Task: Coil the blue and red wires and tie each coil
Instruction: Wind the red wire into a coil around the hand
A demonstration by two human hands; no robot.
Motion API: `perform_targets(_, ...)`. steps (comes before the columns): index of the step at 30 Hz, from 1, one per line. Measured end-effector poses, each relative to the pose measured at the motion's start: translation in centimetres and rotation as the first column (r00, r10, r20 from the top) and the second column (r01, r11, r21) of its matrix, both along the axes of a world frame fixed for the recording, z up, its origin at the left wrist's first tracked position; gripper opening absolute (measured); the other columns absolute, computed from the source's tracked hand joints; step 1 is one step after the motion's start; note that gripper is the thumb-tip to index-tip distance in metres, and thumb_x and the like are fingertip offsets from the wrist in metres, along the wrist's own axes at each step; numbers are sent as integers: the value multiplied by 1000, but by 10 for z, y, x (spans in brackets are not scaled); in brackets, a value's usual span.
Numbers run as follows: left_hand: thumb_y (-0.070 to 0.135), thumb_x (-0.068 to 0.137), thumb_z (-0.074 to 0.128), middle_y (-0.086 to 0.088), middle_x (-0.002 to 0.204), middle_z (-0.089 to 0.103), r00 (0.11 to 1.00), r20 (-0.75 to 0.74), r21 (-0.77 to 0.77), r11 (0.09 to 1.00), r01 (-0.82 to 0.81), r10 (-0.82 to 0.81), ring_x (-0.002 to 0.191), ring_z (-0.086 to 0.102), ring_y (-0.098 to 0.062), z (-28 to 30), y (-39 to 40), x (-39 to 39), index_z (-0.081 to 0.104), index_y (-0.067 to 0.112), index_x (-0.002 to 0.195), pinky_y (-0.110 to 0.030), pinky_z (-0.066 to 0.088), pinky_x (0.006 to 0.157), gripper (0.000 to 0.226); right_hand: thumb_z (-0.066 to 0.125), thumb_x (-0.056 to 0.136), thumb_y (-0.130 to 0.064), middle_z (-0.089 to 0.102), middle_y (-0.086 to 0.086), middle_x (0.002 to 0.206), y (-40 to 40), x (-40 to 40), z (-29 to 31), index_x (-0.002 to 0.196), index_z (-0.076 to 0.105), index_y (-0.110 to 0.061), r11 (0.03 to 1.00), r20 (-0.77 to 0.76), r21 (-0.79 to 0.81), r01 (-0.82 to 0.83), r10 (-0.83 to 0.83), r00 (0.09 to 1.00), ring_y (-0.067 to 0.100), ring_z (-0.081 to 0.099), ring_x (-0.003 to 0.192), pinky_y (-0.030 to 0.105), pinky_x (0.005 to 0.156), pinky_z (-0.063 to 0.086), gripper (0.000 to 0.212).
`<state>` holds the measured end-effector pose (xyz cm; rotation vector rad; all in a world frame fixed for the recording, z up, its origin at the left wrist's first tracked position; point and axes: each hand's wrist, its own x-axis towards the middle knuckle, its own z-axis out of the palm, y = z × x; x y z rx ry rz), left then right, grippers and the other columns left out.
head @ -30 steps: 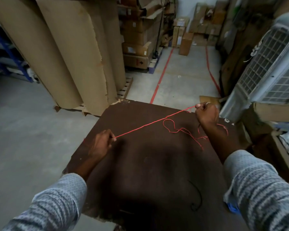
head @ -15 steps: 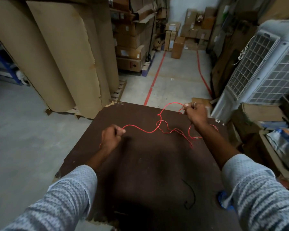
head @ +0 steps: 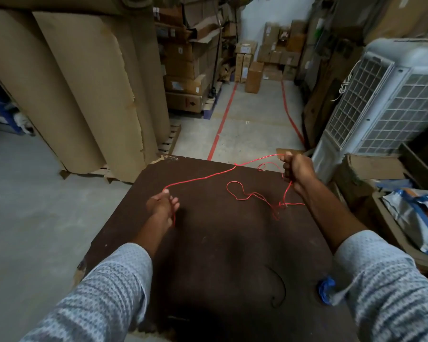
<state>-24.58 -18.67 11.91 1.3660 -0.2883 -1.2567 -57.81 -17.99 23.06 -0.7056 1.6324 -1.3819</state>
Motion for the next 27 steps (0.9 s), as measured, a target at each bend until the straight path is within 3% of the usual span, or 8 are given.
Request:
perform_targets(2, 13, 99, 61, -8, 69, 55, 983, 111, -49, 987, 154, -148, 52, 57, -11, -4, 10, 8, 59, 9, 87, -20, 50, 42, 12, 45, 92, -9, 33, -4, 49, 2, -6, 4, 72, 53, -17, 998, 19, -45, 49, -48, 999, 6, 23, 29, 14, 41, 19, 23)
perform_targets(4, 10, 94, 67, -10, 68, 58, 862, 343, -44, 910, 412, -373, 44, 54, -9, -3, 21, 22, 64, 5, 88, -19, 45, 39, 9, 41, 94, -8, 31, -3, 51, 3, -13, 5, 72, 49, -19, 992, 95, -83, 100, -92, 991, 6, 25, 28, 14, 42, 20, 25)
perform_targets(9, 17, 95, 66, -2, 69, 67, 195, 803, 157, 515, 842, -564, 56, 57, -8, 3, 41, 66, 73, 5, 91, -18, 44, 53, 14, 40, 101, -16, 35, -8, 37, 2, -45, -4, 70, 48, -20, 954, 171, -78, 290, -274, 946, 5, 30, 25, 19, 41, 26, 32)
perform_targets(12, 24, 100, 59, -2, 69, 69, -41, 868, 286, 433, 855, -494, 65, 66, -11, 9, 53, 86, 73, 19, 89, -17, 49, 62, 19, 52, 98, -16, 42, -3, 38, 6, -54, -7, 64, 50, -17, 913, 58, -44, 406, -403, 913, 7, 35, 25, 20, 41, 29, 34)
perform_targets(15, 23, 101, 58, -5, 68, 68, 1, 846, 261, 416, 871, -533, 62, 64, -10, 18, 65, 90, 74, 19, 88, -21, 50, 63, 21, 58, 94, -19, 53, 12, 61, 12, -51, -24, 62, 55, -15, 963, -150, 25, 269, -263, 953, 18, 47, 45, 26, 50, 36, 32)
perform_targets(20, 21, 100, 59, -8, 70, 64, 427, 622, -33, 522, 852, -657, 66, 57, -22, 43, 73, 61, 73, 4, 101, -21, 49, 63, 23, 65, 87, -22, 73, 18, 82, 19, -31, -69, 69, 73, -12, 977, -576, 211, 22, 106, 811, 33, 67, 81, 42, 81, 56, 22)
perform_targets(22, 21, 99, 59, -9, 71, 63, 520, 555, -100, 569, 816, -649, 69, 60, -22, 55, 74, 47, 73, 3, 105, -20, 51, 66, 23, 65, 89, -12, 76, 11, 96, 23, -9, -70, 89, 77, -13, 986, -600, 160, -43, 132, 789, 26, 69, 97, 39, 96, 53, 12)
perform_targets(27, 19, 101, 54, -4, 75, 56, 571, 369, -250, 513, 821, -733, 67, 58, -15, 83, 73, 20, 68, 3, 121, -42, 55, 86, 29, 61, 92, 6, 68, 13, 117, 46, 61, -41, 119, 65, -2, 869, -462, -104, -483, 388, 797, 12, 63, 101, 20, 91, 50, 29)
